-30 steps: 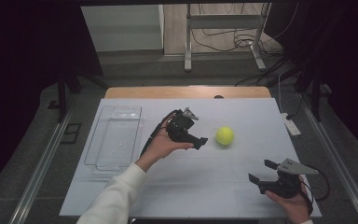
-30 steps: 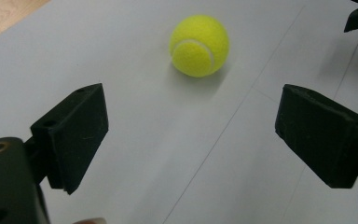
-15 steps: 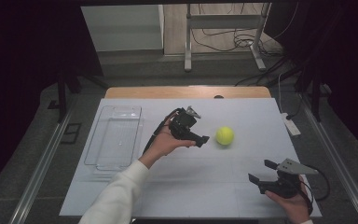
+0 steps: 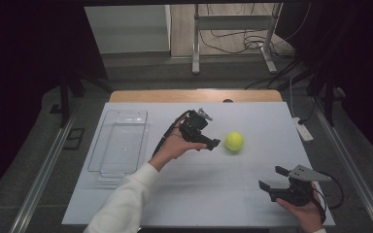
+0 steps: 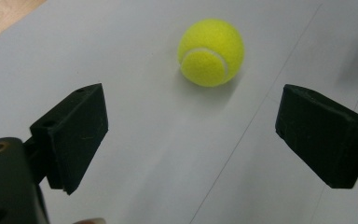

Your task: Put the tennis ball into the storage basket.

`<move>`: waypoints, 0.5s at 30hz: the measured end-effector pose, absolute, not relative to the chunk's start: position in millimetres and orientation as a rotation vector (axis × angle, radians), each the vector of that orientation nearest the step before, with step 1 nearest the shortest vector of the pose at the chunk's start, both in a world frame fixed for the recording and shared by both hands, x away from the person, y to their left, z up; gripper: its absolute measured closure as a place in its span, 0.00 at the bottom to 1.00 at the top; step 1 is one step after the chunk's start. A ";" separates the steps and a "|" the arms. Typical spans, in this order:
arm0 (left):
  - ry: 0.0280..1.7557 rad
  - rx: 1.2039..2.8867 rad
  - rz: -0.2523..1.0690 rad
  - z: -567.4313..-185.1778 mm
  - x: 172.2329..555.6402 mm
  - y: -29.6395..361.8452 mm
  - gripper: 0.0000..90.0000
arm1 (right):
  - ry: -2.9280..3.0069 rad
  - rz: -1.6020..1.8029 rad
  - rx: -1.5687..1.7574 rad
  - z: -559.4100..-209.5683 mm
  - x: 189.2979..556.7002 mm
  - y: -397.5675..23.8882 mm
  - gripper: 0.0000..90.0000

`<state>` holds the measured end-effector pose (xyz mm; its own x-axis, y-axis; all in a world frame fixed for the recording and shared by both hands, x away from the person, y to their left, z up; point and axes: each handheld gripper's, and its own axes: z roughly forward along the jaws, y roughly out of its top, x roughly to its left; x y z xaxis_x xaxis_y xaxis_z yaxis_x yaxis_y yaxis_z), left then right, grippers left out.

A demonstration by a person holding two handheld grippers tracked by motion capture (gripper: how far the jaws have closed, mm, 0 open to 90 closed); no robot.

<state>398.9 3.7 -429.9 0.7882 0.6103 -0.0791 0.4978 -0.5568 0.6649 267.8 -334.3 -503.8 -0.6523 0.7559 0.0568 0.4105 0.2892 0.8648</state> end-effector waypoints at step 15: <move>0.805 2.304 0.189 -431.9 412.4 -10.6 0.12 | 2.206 1.309 1.055 -505.0 268.4 -334.5 0.13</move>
<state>412.4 -10.6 -431.9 0.7983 0.5967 -0.0819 0.4980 -0.5775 0.6469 268.4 -334.5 -505.0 -0.6534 0.7545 0.0609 0.4148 0.2896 0.8626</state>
